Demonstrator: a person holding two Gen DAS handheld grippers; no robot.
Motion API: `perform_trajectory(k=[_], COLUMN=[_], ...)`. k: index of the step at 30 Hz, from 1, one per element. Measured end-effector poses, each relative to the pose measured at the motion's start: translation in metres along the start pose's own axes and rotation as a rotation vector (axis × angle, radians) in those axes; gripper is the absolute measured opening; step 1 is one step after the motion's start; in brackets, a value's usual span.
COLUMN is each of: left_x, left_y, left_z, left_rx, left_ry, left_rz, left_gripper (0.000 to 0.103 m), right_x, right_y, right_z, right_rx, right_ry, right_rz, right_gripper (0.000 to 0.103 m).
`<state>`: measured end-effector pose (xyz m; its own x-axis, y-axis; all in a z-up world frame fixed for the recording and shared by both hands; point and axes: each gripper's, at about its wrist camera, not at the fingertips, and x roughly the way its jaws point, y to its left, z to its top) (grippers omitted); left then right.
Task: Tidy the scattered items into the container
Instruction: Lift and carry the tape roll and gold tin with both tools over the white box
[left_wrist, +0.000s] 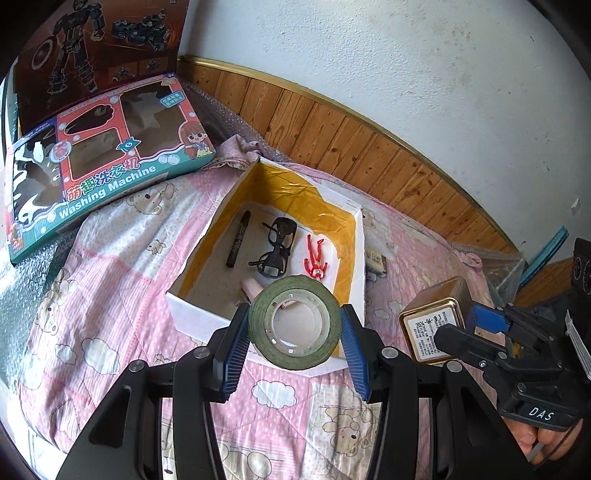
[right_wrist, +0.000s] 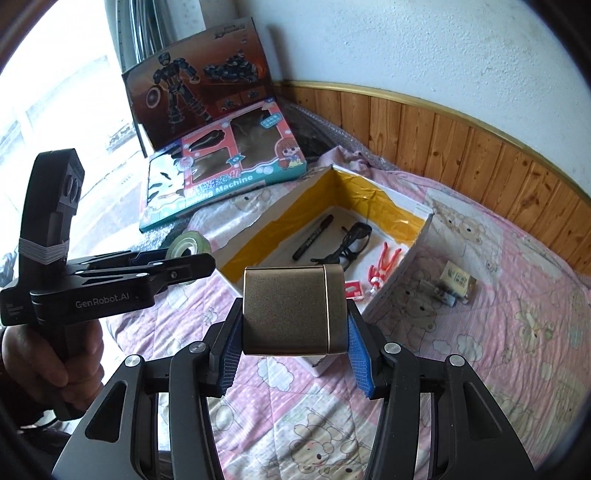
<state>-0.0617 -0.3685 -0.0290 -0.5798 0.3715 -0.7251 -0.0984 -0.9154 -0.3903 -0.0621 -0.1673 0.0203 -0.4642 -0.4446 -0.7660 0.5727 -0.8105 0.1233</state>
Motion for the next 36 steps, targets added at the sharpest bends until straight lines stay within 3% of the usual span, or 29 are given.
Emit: perform_trajectory(k=[15, 24, 36], left_x=[0.060, 0.095, 0.126], left_y=[0.002, 0.004, 0.010], left_z=[0.043, 0.042, 0.033], left_rx=[0.024, 0.036, 0.018], left_ry=[0.099, 0.204, 0.318], left_rz=[-0.010, -0.036, -0.034], left_gripper=[0.049, 0.049, 0.049], right_x=[0.039, 0.066, 0.088], right_y=[-0.013, -0.018, -0.012], right_z=[0.025, 0.025, 0.022], right_rx=[-0.053, -0.101, -0.294], right_ry=[0.048, 0.109, 0.159], right_rz=[0.007, 0.019, 0.036], right_gripper=[0.053, 0.053, 0.053])
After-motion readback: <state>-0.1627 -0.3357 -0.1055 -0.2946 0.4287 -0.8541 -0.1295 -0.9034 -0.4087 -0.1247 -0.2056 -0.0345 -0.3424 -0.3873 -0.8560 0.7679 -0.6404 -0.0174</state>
